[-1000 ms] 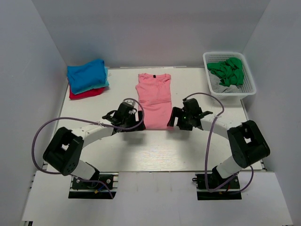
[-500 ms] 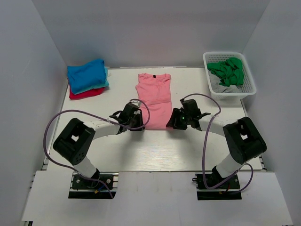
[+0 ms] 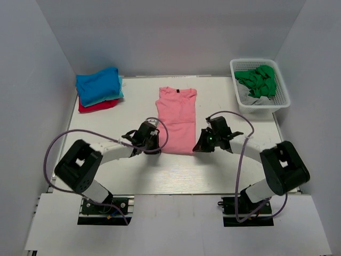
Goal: Fold and stack the t-shirts
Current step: Grab one side of the 2/3 rectangular tshirt with both arms, then fold the long partially folded tshirt into a neat square
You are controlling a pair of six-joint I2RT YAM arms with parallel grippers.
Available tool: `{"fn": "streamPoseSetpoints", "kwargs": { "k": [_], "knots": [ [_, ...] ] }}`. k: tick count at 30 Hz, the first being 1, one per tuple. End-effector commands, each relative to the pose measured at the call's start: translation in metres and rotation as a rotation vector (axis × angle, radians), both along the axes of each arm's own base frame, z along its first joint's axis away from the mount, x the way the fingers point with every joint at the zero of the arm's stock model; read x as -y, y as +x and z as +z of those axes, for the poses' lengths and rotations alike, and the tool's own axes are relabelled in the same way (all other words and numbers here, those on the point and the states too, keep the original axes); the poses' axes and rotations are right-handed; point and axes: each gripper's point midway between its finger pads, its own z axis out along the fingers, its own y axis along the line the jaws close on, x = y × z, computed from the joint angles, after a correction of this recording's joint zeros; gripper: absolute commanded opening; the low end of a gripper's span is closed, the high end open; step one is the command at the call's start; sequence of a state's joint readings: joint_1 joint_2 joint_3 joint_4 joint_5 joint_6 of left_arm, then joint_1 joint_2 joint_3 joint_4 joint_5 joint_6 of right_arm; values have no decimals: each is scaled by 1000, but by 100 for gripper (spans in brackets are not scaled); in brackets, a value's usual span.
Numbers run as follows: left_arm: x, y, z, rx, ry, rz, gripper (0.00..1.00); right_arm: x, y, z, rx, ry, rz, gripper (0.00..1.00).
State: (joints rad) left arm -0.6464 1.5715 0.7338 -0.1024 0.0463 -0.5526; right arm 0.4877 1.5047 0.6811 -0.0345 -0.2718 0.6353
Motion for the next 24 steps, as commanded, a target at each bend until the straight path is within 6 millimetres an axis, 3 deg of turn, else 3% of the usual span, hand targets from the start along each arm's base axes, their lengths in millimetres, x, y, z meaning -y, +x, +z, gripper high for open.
{"fn": "streamPoseSetpoints", "kwargs": {
  "k": [1, 2, 4, 5, 9, 11, 13, 15, 20, 22, 24],
  "knots": [
    [-12, -43, 14, -83, -29, 21, 0, -5, -54, 13, -111, 90, 142, 0],
    [-9, -58, 14, -103, -40, -7, 0, -1, -74, 5, -168, 92, 162, 0],
    [-1, -76, 27, -147, -105, -37, 0, -10, -98, 23, -196, 195, 257, 0],
    [0, -88, 36, -157, -136, -56, 0, -7, -113, 23, -246, 195, 278, 0],
    [7, -124, 73, -195, -231, -138, 0, 3, -148, 54, -258, 236, 407, 0],
    [6, -129, 92, -172, -251, -154, 0, -3, -153, 75, -242, 304, 448, 0],
    [7, -130, 109, -139, -277, -175, 0, -8, -146, 102, -152, 348, 467, 0],
    [8, -119, 126, -77, -269, -179, 0, -11, -133, 116, -91, 342, 444, 0],
    [15, -86, 156, 86, -294, -121, 0, -7, -96, 109, -47, 233, 316, 0],
    [17, -65, 172, 158, -289, -68, 0, -7, -78, 113, -11, 218, 273, 0],
    [10, -43, 175, 200, -248, 23, 0, -6, -57, 120, 38, 193, 235, 0]
  ]
}}
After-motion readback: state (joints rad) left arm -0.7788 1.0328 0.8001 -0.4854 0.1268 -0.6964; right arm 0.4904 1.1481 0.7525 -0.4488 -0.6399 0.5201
